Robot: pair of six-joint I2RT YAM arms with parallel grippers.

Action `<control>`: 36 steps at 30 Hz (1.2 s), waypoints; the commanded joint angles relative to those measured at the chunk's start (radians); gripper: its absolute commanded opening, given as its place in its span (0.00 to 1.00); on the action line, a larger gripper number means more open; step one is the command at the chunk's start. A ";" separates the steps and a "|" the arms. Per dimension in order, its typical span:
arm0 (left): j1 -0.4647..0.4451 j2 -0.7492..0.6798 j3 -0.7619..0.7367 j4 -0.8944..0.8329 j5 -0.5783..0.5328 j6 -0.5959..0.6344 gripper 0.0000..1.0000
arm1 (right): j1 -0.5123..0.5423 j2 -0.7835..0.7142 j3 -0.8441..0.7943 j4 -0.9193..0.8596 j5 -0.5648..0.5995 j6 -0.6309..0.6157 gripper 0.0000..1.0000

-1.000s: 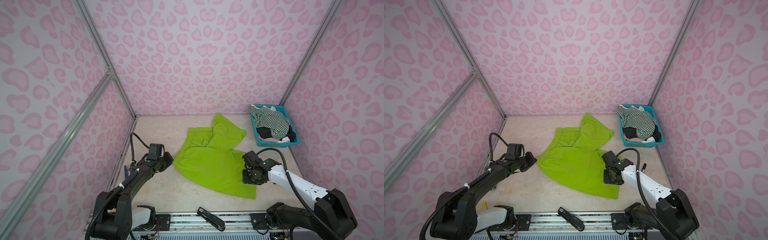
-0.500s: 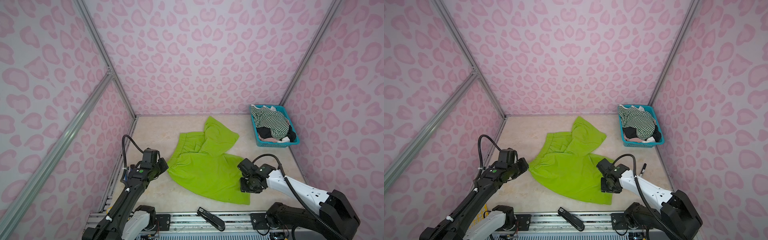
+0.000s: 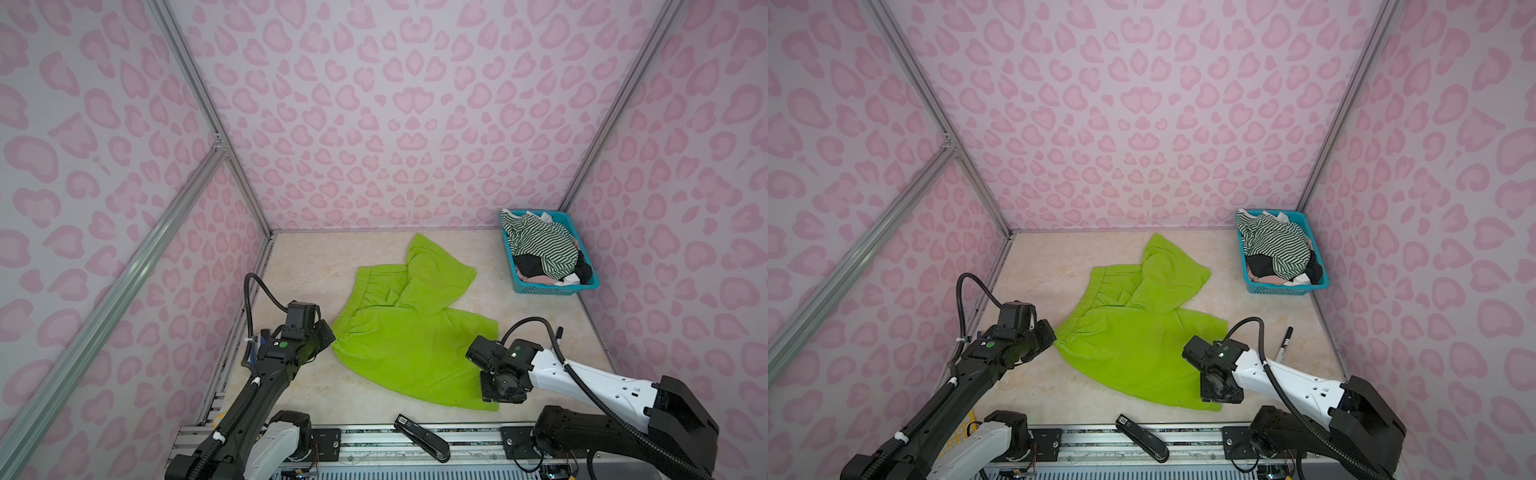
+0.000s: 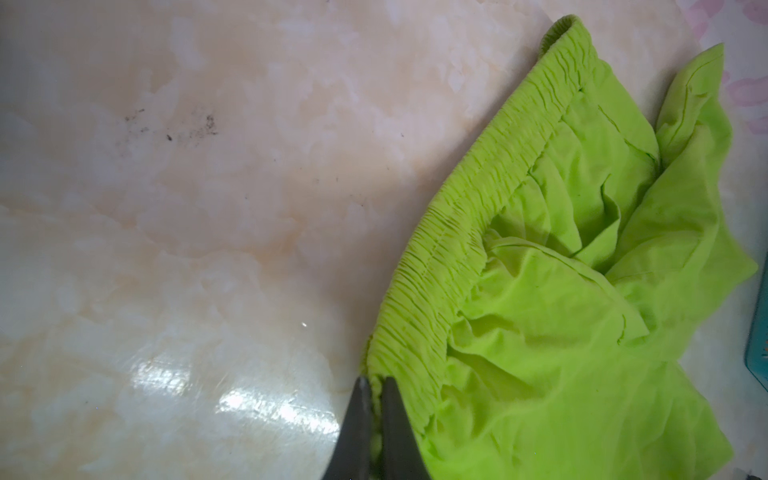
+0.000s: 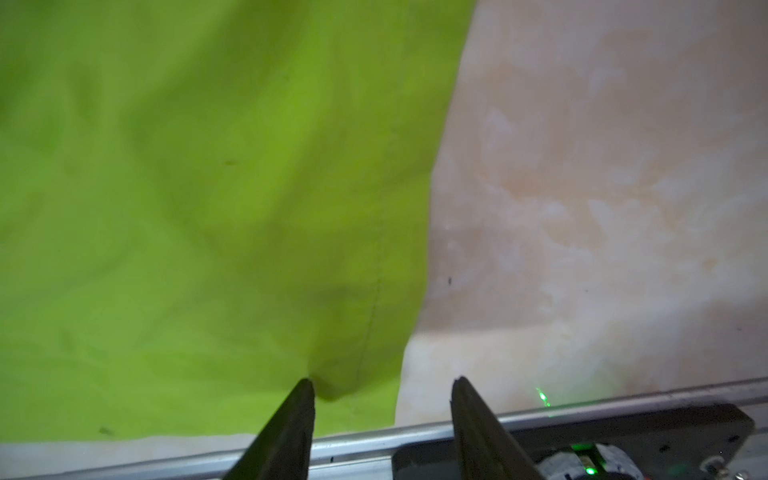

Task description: Fold and stack the mixed laundry pile

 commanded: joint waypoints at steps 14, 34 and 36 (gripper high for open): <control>0.001 0.003 -0.032 0.028 -0.036 -0.036 0.03 | -0.151 0.083 0.016 0.259 -0.148 -0.101 0.06; 0.002 0.214 0.195 0.056 0.033 -0.020 0.03 | -0.526 0.086 0.255 0.039 -0.252 -0.490 0.29; 0.002 0.234 0.188 0.069 0.033 -0.022 0.03 | -0.525 0.058 0.210 0.052 -0.271 -0.460 0.39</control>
